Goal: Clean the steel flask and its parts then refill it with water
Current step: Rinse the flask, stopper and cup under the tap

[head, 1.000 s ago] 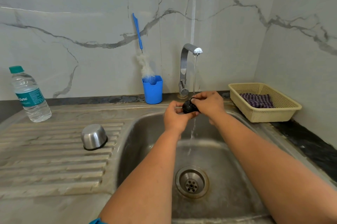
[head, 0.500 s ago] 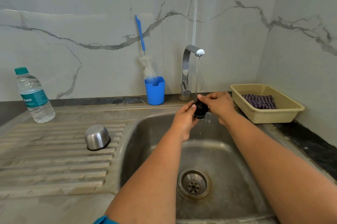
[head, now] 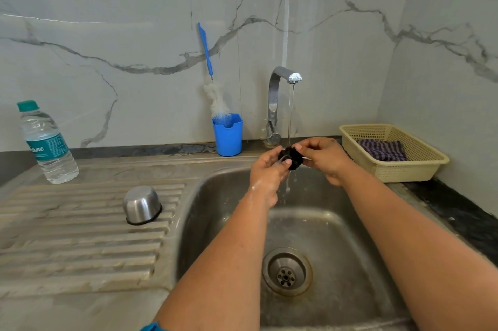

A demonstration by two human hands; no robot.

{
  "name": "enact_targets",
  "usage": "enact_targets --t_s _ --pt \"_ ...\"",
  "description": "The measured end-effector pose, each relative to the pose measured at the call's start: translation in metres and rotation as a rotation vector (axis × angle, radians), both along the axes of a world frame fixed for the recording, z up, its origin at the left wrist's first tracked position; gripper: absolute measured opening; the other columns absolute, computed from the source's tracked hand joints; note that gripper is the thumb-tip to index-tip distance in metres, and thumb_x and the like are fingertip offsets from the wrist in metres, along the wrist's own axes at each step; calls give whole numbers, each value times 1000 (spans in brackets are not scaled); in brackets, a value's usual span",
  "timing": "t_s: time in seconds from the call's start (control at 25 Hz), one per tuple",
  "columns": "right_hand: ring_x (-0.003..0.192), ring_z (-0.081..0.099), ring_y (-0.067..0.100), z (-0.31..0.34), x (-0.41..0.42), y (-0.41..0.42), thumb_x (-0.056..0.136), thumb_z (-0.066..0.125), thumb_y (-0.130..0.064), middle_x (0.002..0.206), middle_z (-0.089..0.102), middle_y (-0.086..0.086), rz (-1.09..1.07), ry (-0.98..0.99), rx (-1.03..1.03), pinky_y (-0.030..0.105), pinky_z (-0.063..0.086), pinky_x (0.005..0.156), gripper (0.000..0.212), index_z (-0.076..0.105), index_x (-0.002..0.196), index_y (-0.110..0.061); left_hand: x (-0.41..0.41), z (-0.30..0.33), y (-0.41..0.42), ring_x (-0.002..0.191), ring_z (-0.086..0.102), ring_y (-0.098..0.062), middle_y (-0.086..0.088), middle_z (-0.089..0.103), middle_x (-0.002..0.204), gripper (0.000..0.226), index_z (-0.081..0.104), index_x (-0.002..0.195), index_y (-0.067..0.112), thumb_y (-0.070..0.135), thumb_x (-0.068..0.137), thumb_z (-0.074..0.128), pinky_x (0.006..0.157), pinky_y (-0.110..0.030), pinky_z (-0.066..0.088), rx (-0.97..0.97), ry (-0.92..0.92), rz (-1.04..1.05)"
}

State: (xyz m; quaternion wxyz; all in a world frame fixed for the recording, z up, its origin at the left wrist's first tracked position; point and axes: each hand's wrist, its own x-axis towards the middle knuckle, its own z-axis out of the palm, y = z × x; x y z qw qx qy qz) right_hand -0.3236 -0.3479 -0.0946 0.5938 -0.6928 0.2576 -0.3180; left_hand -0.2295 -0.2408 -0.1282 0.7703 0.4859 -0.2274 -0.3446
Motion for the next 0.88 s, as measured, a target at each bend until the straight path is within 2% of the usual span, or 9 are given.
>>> enact_targets --t_s 0.08,0.2,0.28,0.36,0.44,0.6,0.72,0.8,0.88 --pt "103 66 25 -1 1 -1 91 63 -10 99 71 12 7 6 -6 34 54 91 6 70 92 -11 2 2 4 106 66 -21 -8 67 121 38 63 123 14 -5 89 65 88 -32 56 17 49 -24" --pt "108 63 23 -2 3 -1 95 57 -7 107 68 13 -8 38 1 34 51 95 12 67 97 -11 2 5 5 105 65 -25 -10 68 114 21 65 112 15 7 93 65 90 -40 56 57 167 -15" --pt "111 61 21 -5 5 1 94 56 -1 112 67 12 0 63 -33 31 48 98 18 67 105 -10 4 5 4 109 63 -29 -10 65 110 16 64 111 14 9 97 60 84 -39 59 48 260 10" --pt "109 61 15 -8 6 6 88 64 -2 112 68 6 6 117 -132 25 45 95 27 67 115 -9 7 4 2 114 60 -30 -13 60 120 20 62 118 13 10 101 52 76 -36 59 39 315 15" --pt "100 64 11 -8 5 9 80 75 -7 103 71 -1 0 155 -238 20 47 88 34 70 114 -11 6 5 3 114 61 -30 -16 58 128 24 59 124 9 11 102 51 78 -37 58 38 338 -5" --pt "91 68 14 -5 1 4 69 85 -16 90 74 -2 -33 182 -399 28 54 86 29 75 96 -18 2 4 2 114 62 -31 -20 59 130 30 55 131 7 11 101 52 90 -40 55 49 276 -49" --pt "103 63 18 -5 3 0 87 70 -18 107 69 -1 -5 201 -388 36 52 93 27 68 113 -25 -3 7 0 115 61 -29 -16 60 128 30 55 132 14 12 104 46 91 -37 56 2 230 -91" --pt "112 59 21 -7 4 -2 98 54 -21 119 64 3 46 225 -330 43 49 99 29 62 124 -29 -6 4 -2 109 64 -26 -15 61 127 30 54 133 20 14 104 46 83 -31 58 33 100 -101" --pt "116 57 22 -13 3 -1 100 49 -26 123 63 6 80 272 -292 44 46 103 31 58 130 -27 -8 -3 -4 102 66 -25 -16 62 125 31 50 135 22 18 104 46 67 -23 58 109 -39 -76"
